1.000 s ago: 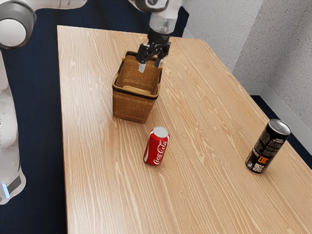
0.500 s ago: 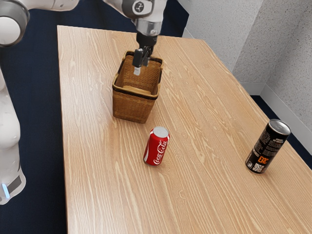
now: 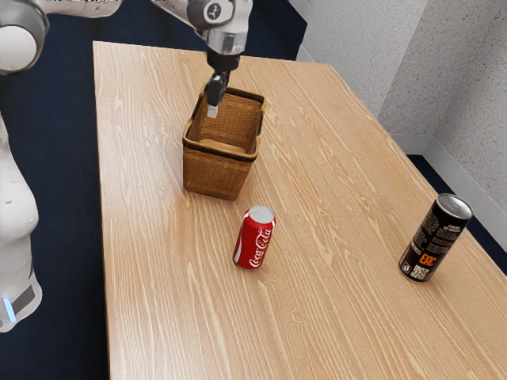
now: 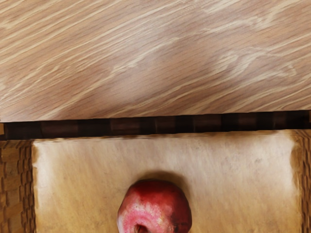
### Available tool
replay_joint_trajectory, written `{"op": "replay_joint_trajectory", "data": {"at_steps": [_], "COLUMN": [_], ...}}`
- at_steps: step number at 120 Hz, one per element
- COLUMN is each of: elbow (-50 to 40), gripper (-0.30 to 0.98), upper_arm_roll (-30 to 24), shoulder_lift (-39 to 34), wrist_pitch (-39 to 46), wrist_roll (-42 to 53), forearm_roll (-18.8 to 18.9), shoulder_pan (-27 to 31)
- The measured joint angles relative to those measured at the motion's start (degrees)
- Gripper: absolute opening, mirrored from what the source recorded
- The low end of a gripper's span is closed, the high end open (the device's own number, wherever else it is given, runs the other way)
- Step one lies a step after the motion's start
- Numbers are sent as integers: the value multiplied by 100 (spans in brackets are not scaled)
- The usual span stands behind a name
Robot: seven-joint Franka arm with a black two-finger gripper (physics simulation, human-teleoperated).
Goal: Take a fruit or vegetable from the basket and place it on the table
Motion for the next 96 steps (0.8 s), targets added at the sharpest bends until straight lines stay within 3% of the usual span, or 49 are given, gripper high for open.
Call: {"op": "replay_joint_trajectory", "data": {"at_steps": [28, 96], "elbow": [-49, -611], "gripper": [69, 69], "upper_arm_roll": [-75, -40], "shoulder_lift": [308, 303], "wrist_pitch": [183, 942], "wrist_roll": [158, 467], "forearm_roll": [41, -113], "shoulder_pan": [-52, -106]}}
